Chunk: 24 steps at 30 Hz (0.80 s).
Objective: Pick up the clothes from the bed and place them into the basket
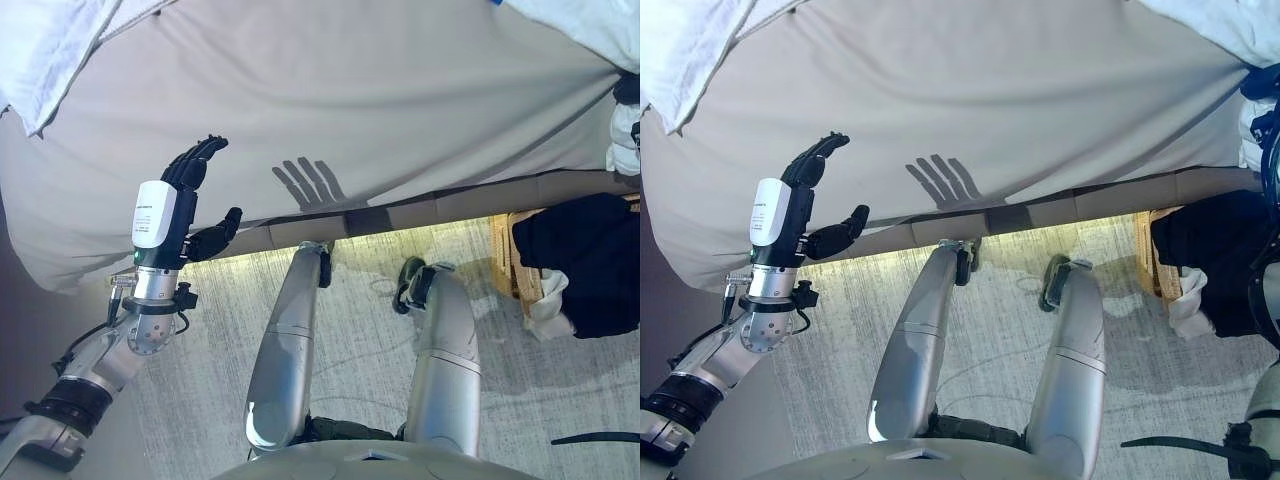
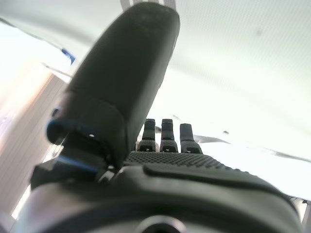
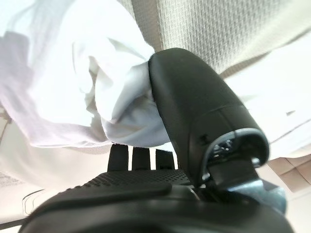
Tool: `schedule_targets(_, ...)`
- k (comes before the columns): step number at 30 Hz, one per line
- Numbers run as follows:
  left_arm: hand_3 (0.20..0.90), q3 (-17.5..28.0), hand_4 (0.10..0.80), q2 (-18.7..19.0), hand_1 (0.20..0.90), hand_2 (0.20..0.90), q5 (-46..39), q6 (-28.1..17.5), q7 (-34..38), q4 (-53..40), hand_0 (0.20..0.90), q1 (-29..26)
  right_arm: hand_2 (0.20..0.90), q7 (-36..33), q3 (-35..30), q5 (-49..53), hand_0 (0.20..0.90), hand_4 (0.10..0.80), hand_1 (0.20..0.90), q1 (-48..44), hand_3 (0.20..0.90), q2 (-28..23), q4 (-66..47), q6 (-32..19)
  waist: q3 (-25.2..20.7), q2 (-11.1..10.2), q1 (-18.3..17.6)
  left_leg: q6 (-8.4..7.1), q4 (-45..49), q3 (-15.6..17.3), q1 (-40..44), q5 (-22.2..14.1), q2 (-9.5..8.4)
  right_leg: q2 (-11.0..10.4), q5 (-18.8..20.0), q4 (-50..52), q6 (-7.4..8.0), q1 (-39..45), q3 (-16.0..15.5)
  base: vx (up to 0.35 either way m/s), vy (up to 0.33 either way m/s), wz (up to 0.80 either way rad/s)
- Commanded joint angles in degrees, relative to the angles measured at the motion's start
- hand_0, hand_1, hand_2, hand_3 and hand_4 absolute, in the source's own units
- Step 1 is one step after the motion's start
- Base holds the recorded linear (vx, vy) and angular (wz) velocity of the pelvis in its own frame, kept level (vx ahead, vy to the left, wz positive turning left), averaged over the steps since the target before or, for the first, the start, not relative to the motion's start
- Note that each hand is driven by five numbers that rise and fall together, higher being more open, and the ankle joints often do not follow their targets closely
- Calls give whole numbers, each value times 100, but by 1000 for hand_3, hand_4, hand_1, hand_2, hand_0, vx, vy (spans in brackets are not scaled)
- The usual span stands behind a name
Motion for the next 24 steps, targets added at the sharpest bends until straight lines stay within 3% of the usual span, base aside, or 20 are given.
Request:
schedule_targets(1,900,589,800,98,900,900,-298,-376,135,-322,900,60,300,12,-341,95,300,100,300,52,200,-367,-78,-417,-163,-273,-128,335,683,387,825,-877,-49,207,662,-746,5,650,-503,-46,69,1)
schedule_targets(7,900,532,800,19,900,900,-291,-433,-21,-172,900,-70,300,271,-604,221,300,100,300,308,200,-327,-3,-647,-163,-397,-179,352,306,463,1592,-891,14,212,675,-1096,-25,1407,-509,31,80,-1)
schedule_targets(14,900,327,800,-67,900,900,-327,-276,-120,-13,900,-330,300,602,-901,536,300,100,300,641,200,-217,28,-765,-512,-575,-232,384,-125,523,2259,-923,124,230,705,-1516,-17,2074,-477,80,67,1)
schedule_targets(24,900,196,800,-177,900,900,-296,-316,-152,255,900,-437,300,959,-1351,895,300,100,300,1064,200,-141,158,-877,-776,-750,-230,420,-616,534,2874,-977,122,251,835,-2148,49,2773,-440,65,54,-4)
